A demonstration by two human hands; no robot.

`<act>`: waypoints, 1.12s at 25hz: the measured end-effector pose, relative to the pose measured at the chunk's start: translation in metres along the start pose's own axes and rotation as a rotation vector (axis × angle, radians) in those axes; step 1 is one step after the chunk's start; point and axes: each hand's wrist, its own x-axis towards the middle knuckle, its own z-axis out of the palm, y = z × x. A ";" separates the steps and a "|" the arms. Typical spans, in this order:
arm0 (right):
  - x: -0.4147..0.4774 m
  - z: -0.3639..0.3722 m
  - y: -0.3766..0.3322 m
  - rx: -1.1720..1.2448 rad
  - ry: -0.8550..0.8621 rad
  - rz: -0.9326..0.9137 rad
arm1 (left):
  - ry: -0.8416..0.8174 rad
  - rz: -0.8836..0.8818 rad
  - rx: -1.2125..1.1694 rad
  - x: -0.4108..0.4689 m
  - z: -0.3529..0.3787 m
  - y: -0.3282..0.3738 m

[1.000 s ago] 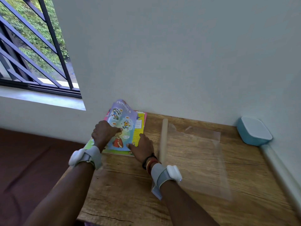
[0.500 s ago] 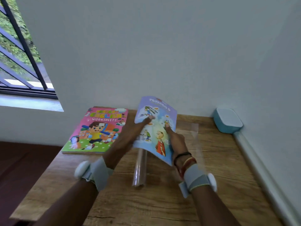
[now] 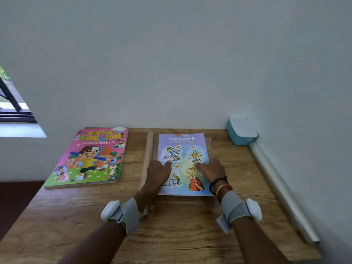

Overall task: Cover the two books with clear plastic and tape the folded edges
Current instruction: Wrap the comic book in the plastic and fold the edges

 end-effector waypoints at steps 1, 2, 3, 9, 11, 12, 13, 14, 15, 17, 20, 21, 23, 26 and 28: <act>-0.001 0.002 0.001 -0.076 0.018 -0.009 | 0.023 0.023 0.053 -0.003 0.002 -0.001; -0.002 0.004 0.002 -0.121 0.042 -0.009 | 0.052 0.067 0.104 -0.003 0.005 -0.005; -0.003 0.004 0.004 -0.149 0.071 -0.004 | 0.054 0.098 0.154 -0.002 0.008 -0.008; -0.011 -0.006 0.019 -0.229 0.237 -0.042 | 0.055 0.330 0.532 0.003 0.020 -0.029; -0.010 -0.009 0.024 -0.202 0.246 -0.038 | 0.132 0.425 0.764 -0.003 0.020 -0.032; -0.009 -0.011 0.027 -0.189 0.257 -0.023 | 0.182 0.470 0.874 -0.005 0.021 -0.034; -0.009 -0.013 0.028 -0.177 0.274 -0.005 | 0.213 0.498 0.942 -0.007 0.023 -0.035; -0.008 -0.015 0.029 -0.168 0.292 0.015 | 0.223 0.512 0.985 -0.009 0.025 -0.036; -0.008 -0.018 0.030 -0.164 0.306 0.035 | 0.224 0.522 1.016 -0.010 0.026 -0.035; -0.007 -0.021 0.033 -0.162 0.297 0.060 | 0.221 0.550 1.065 -0.009 0.029 -0.034; 0.000 -0.019 0.039 -0.171 0.248 0.073 | 0.164 0.521 1.038 -0.002 0.027 -0.030; 0.004 -0.018 0.042 -0.171 0.247 0.077 | 0.145 0.504 1.023 -0.001 0.026 -0.026; 0.009 -0.019 0.042 -0.136 0.247 0.088 | 0.116 0.461 0.976 0.000 0.026 -0.022; -0.002 -0.029 0.026 -0.075 0.251 0.100 | 0.075 0.424 0.905 -0.003 0.027 -0.018; -0.002 -0.033 0.026 -0.041 0.272 0.104 | 0.050 0.426 0.900 -0.005 0.026 -0.020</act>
